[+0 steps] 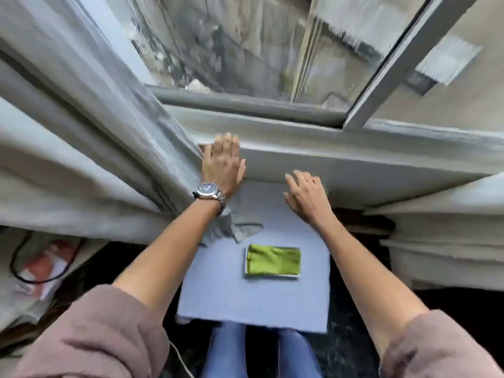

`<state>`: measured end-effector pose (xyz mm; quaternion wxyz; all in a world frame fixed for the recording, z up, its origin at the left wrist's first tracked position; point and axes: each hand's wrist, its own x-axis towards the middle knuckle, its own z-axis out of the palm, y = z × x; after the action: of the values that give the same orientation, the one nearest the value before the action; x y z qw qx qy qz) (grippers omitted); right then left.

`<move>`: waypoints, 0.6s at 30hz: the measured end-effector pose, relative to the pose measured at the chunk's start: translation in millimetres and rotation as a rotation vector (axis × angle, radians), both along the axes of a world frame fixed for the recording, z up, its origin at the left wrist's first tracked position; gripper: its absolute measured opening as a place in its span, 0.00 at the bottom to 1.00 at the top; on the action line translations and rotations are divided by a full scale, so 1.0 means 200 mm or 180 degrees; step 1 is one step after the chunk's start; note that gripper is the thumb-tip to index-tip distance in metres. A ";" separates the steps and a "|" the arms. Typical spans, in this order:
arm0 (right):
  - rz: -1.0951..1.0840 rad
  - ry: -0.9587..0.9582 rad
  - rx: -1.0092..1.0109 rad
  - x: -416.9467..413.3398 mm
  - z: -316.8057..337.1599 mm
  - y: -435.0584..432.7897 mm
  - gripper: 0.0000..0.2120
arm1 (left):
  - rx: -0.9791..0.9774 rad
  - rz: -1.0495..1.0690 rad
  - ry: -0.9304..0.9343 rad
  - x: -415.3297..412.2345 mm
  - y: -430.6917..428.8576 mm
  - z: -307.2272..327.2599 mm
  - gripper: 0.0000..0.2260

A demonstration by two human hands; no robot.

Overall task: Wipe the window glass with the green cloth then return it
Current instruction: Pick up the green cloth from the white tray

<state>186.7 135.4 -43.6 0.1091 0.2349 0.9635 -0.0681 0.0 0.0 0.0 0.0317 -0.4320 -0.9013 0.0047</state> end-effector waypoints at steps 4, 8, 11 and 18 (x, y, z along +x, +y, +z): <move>-0.0380 -0.0746 -0.0586 0.37 -0.71 -0.20 0.19 | -0.0830 -0.0255 -0.1030 0.33 -0.21 -0.73 0.20; -0.0162 -0.1253 -0.0918 0.54 -1.22 -0.33 0.18 | -0.1388 -0.0676 -0.1833 0.66 -0.29 -1.30 0.17; 0.0020 -0.1419 -0.1023 0.59 -1.48 -0.37 0.19 | -0.1853 -0.0928 -0.2160 0.87 -0.32 -1.61 0.22; -0.0098 -0.1237 -0.0756 0.64 -1.70 -0.45 0.22 | -0.1748 -0.0354 -0.1998 1.09 -0.40 -1.96 0.35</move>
<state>314.0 46.3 -384.6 0.3185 0.2437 0.9059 -0.1362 218.7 -79.4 -392.6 -0.3605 -0.4529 -0.8078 0.1113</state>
